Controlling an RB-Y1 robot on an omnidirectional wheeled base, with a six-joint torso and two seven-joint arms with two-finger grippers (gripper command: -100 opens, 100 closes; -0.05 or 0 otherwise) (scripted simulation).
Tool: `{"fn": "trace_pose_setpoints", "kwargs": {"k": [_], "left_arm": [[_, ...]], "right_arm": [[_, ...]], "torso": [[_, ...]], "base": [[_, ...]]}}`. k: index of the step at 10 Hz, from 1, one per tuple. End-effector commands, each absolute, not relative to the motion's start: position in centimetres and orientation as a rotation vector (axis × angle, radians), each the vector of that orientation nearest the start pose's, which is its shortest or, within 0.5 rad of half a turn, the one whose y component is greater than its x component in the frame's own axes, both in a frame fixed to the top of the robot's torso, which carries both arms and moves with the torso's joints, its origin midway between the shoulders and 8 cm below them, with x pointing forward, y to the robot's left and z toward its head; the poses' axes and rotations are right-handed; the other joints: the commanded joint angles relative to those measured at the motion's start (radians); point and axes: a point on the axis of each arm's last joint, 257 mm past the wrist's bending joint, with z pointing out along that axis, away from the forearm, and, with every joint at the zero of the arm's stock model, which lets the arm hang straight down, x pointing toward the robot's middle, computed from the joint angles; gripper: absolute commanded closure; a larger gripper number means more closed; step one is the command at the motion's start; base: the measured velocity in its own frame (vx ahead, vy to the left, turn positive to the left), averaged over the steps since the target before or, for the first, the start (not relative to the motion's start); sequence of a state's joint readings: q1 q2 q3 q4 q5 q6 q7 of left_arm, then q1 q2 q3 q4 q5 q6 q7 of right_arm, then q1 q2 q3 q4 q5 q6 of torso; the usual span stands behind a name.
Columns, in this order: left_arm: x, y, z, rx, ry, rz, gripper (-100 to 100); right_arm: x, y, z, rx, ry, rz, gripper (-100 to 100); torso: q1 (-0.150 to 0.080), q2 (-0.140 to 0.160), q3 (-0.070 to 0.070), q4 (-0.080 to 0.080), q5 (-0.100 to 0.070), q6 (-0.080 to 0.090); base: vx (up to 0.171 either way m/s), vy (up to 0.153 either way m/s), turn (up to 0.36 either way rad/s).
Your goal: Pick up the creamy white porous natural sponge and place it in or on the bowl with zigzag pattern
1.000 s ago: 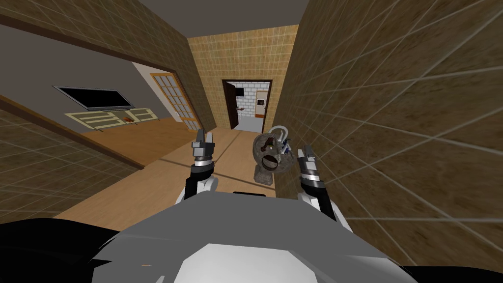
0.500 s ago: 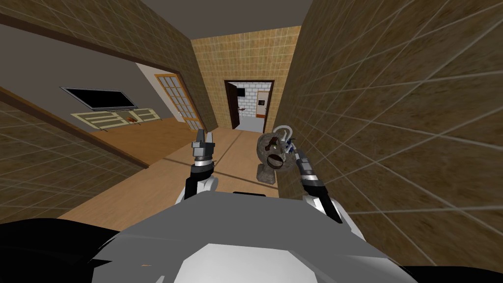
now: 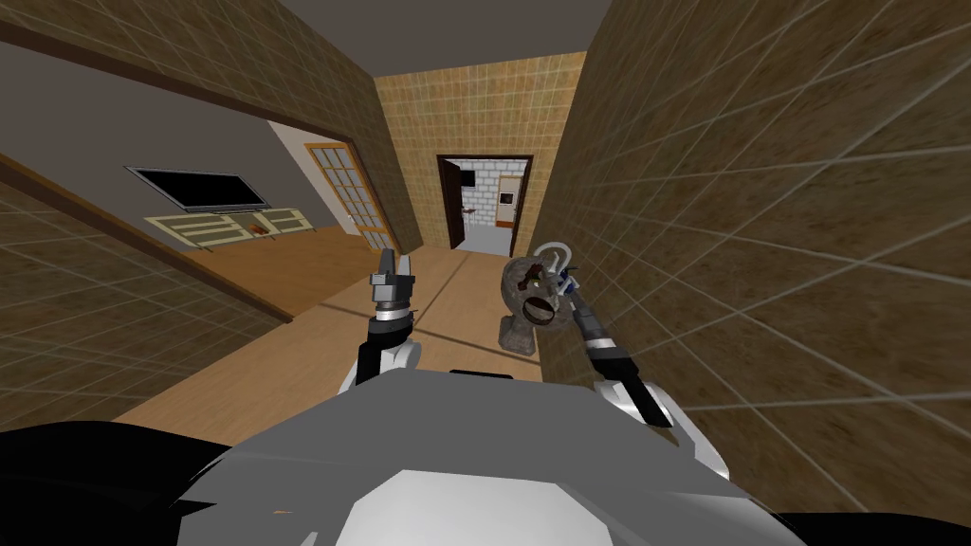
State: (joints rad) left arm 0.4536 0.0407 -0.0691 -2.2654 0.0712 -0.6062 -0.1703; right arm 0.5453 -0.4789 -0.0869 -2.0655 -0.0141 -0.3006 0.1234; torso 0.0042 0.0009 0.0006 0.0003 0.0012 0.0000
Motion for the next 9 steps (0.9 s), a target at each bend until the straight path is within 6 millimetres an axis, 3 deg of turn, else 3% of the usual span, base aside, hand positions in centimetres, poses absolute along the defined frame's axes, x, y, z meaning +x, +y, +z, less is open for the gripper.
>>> {"fn": "trace_pose_setpoints", "kwargs": {"k": [1,4,5,6,9], "left_arm": [[33.2,25.5,5.0,-0.522,0.544,-1.299,0],[33.2,25.5,5.0,-0.522,0.544,-1.299,0],[33.2,25.5,5.0,-0.522,0.544,-1.299,0],[33.2,25.5,5.0,-0.522,0.544,-1.299,0],[33.2,25.5,5.0,-0.522,0.544,-1.299,0]], "right_arm": [[39.2,-34.7,-14.1,0.565,1.355,0.838,-100],[39.5,-36.9,-17.3,0.566,1.482,0.741,-100],[39.5,-36.9,-17.2,0.552,1.491,0.736,-100],[39.5,-38.1,-18.7,0.557,1.550,0.685,-100],[39.4,-39.6,-20.1,0.544,1.617,0.625,-100]], "torso": [[0.000,0.000,0.000,0.000,0.000,0.000],[0.002,0.000,0.000,0.000,0.001,0.000],[0.002,-0.001,0.000,0.000,0.000,0.000],[0.000,-0.001,-0.001,0.000,0.000,0.000],[0.000,-0.001,-0.001,0.000,0.000,0.000]], "base": [[-0.026,0.075,0.025],[-0.017,0.112,0.029],[0.004,0.069,0.011],[0.004,0.072,0.038],[-0.003,0.066,0.022]]}}
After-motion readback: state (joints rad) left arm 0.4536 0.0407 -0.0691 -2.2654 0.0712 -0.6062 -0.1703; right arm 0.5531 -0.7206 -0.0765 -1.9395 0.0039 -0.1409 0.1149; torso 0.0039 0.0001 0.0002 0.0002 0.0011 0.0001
